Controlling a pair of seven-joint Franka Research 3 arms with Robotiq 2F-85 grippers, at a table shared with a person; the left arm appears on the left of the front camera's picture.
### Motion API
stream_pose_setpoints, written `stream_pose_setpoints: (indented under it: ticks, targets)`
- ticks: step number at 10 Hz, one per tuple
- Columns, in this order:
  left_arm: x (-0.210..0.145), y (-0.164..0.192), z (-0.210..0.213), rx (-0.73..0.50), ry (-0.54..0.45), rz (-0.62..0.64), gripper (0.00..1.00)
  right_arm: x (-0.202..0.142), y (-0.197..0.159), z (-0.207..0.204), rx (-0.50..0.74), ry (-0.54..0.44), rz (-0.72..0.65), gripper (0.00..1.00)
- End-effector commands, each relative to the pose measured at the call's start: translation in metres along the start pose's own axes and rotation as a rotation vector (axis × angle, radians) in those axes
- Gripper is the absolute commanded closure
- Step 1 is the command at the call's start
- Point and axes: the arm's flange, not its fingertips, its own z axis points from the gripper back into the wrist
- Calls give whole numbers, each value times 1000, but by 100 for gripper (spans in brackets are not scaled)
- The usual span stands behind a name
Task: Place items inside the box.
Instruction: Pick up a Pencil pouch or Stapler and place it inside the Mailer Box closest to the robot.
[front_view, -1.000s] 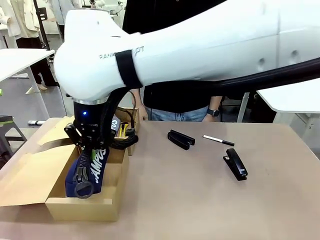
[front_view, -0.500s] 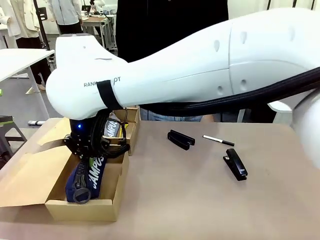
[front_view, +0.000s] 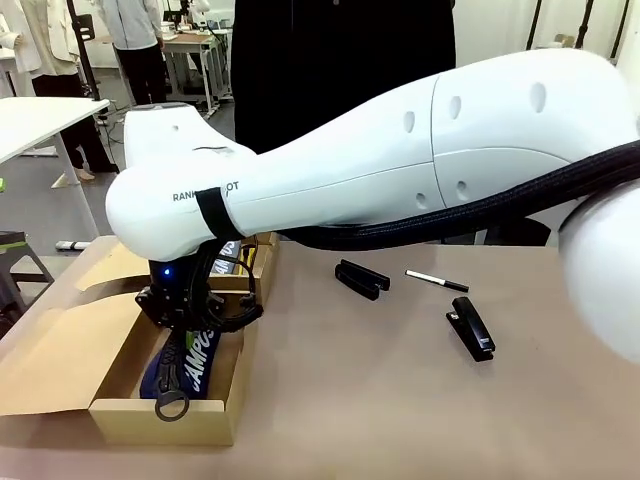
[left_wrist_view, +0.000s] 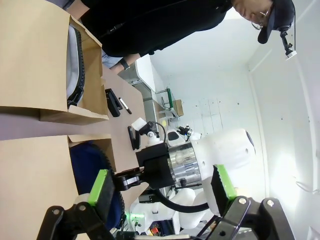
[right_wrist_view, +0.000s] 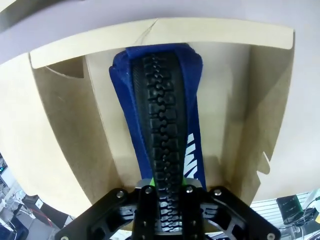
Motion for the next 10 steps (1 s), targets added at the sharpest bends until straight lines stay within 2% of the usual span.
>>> stream_pose_setpoints:
  ticks: [1, 3, 4, 5, 6, 8, 9, 10]
  targets:
    - [-1, 0, 0, -13, 3, -22, 0, 3, 8, 3, 19, 15, -31, 92]
    - [-1, 0, 0, -13, 3, -22, 0, 1, 5, 5, 51, 33, -23, 92]
    - [-1, 0, 0, -13, 3, -22, 0, 1, 2, 7, 66, 45, -14, 47]
    - [-1, 0, 0, -13, 3, -22, 0, 0, 1, 9, 73, 38, -9, 33]
    - [-1, 0, 0, -13, 3, -22, 0, -1, 0, 11, 83, 39, -4, 0]
    - [-1, 0, 0, -13, 3, -22, 0, -4, -8, 20, 111, 31, 2, 0]
    - [-1, 0, 0, -13, 3, -22, 0, -7, -18, 28, 139, 17, 10, 11]
    - [-1, 0, 0, -13, 3, -22, 0, -9, -33, 38, 152, 4, 43, 1]
